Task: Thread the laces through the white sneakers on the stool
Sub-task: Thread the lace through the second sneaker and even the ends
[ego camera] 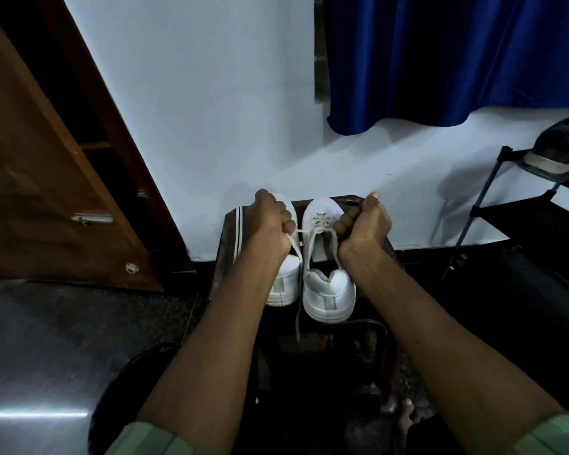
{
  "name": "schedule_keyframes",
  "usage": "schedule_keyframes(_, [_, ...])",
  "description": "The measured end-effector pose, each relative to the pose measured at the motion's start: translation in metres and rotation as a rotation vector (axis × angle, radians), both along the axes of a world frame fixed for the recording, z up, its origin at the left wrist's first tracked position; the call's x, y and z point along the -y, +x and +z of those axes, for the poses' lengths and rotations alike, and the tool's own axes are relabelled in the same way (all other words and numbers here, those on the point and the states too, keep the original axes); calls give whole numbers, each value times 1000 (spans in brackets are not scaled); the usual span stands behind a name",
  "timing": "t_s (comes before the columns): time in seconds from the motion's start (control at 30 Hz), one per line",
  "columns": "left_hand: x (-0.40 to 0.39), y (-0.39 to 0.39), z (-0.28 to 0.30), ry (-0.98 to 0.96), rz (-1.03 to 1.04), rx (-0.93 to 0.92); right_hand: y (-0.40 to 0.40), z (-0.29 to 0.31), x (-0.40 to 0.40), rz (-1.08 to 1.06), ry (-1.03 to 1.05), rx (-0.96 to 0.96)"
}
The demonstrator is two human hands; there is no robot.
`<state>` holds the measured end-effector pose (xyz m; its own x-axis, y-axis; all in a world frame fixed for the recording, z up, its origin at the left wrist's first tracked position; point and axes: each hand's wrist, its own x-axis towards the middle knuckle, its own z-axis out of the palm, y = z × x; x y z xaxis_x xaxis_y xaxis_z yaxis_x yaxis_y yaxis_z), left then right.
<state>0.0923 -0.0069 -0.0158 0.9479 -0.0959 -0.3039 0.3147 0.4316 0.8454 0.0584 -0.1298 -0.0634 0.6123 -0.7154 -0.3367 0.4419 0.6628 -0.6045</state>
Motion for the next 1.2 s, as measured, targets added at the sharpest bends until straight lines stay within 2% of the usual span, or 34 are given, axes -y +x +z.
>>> schedule_keyframes(0.1, [-1,5,-6,20,-16,31,-1,1,1,11,-32,-2])
schedule_keyframes(0.17, [-4,6,-8,42,-41,65,-8,3,5,37,-196,-45])
schedule_keyframes(0.2, [-7,6,-7,76,-57,96,-12,3,8,49,-355,-93])
schedule_keyframes(0.27, [-15,4,-5,229,-85,233,-22,5,15,89,-816,-262])
schedule_keyframes(0.3, [-20,3,-6,381,-91,353,-28,7,19,105,-1030,-378])
schedule_keyframes(0.37, [-30,-6,2,693,-80,600,-41,18,22,88,-1265,-536])
schedule_keyframes(0.43, [-32,-18,13,875,-133,678,-55,30,22,75,-1388,-623])
schedule_keyframes(0.5, [-31,-28,28,993,-234,672,-65,42,15,190,-1468,-621])
schedule_keyframes(0.57, [-30,-35,47,973,-368,699,-71,57,3,365,-1553,-568])
schedule_keyframes(0.63, [-28,-40,68,989,-473,744,-71,73,-4,443,-1624,-529])
schedule_keyframes(0.73, [-33,-50,100,1116,-581,804,-77,108,-12,559,-1546,-459])
schedule_keyframes(0.87, [-41,-58,133,1185,-577,859,-89,157,-16,616,-1221,-502])
schedule_keyframes(0.97, [-46,-65,156,1139,-543,897,-96,196,-12,542,-1006,-452])
schedule_keyframes(1.2, [-45,-77,206,995,-368,1023,-101,260,-15,592,-850,-274])
